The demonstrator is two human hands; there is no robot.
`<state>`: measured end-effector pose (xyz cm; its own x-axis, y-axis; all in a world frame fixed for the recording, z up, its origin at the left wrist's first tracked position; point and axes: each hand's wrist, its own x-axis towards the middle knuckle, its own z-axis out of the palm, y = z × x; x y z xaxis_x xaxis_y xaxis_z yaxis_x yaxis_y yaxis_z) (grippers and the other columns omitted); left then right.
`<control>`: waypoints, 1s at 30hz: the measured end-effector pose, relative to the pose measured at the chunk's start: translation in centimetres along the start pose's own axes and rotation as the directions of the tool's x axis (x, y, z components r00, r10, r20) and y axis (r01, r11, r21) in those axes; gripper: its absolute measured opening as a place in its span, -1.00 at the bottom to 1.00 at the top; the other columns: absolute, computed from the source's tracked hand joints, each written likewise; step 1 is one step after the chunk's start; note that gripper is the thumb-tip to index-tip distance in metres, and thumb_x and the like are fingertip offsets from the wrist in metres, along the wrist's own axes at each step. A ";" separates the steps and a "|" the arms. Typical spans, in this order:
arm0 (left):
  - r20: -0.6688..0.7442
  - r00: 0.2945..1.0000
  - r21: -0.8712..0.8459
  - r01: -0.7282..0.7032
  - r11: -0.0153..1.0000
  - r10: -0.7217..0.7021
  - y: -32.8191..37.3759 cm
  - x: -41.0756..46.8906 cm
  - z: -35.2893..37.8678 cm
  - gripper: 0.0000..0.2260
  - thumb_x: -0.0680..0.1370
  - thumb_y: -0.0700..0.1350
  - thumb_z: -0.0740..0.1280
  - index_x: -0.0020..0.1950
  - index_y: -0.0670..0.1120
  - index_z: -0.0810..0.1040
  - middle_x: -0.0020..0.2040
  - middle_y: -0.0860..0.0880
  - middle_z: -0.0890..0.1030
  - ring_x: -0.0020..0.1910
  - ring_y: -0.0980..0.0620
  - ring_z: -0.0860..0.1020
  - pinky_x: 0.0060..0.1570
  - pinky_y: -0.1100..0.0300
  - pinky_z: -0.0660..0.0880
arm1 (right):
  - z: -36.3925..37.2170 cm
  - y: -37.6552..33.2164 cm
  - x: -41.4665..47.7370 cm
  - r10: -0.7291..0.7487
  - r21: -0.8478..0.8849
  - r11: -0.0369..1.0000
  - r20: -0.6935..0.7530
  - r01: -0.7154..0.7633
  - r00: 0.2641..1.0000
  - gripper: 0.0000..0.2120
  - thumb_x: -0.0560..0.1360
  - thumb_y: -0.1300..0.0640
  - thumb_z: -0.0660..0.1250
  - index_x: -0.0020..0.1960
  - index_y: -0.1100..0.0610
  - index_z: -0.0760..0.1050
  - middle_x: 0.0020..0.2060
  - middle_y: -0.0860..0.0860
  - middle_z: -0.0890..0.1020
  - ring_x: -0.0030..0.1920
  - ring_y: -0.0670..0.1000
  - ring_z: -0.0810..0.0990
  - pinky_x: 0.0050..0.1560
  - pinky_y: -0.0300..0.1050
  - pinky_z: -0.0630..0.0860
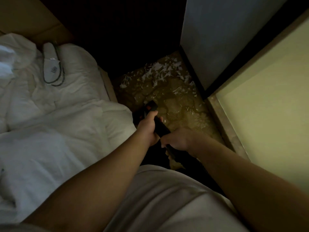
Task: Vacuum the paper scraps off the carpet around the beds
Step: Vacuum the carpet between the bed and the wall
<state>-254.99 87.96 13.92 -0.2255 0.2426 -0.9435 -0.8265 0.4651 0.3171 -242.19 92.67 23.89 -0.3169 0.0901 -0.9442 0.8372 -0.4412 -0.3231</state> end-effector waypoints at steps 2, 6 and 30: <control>0.008 1.000 0.016 0.015 1.000 -0.015 -3.0 -1.2 0.9 -0.63 0.53 0.03 0.44 0.23 -0.15 0.54 -0.11 -0.08 0.59 -0.15 -0.04 0.61 -0.28 0.07 0.60 | -0.5 3.2 -1.4 0.015 -0.009 1.000 -0.048 -0.015 0.999 -0.84 0.57 0.19 0.40 -0.17 0.22 0.59 -0.51 0.04 0.61 -0.58 -0.04 0.57 -0.56 -0.31 0.42; 0.021 0.999 0.054 0.047 0.997 -0.049 -9.2 -3.6 3.0 -0.57 0.54 0.04 0.44 0.33 -0.15 0.53 -0.10 -0.07 0.61 -0.13 -0.06 0.62 -0.37 0.10 0.59 | -1.5 9.6 -3.7 0.042 0.016 0.999 -0.082 -0.041 0.996 -0.84 0.53 0.17 0.43 -0.02 0.28 0.66 -0.42 0.07 0.65 -0.51 -0.02 0.61 -0.47 -0.26 0.50; 0.203 0.968 0.449 0.040 0.893 -0.145 -12.9 -5.5 16.7 -0.63 0.58 0.04 0.39 0.31 -0.11 0.51 -0.10 -0.03 0.58 -0.08 -0.05 0.59 -0.23 -0.02 0.53 | -9.6 16.9 -7.0 0.089 0.307 0.952 -0.307 0.010 0.948 -0.83 0.45 0.10 0.46 -0.09 0.22 0.64 -0.23 0.14 0.66 -0.27 0.15 0.64 -0.19 -0.03 0.57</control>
<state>-234.47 94.89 16.59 0.0062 0.3402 -0.9403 -0.5154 0.8069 0.2886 -221.52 93.16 24.37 -0.0892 0.3203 -0.9431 0.6566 -0.6930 -0.2975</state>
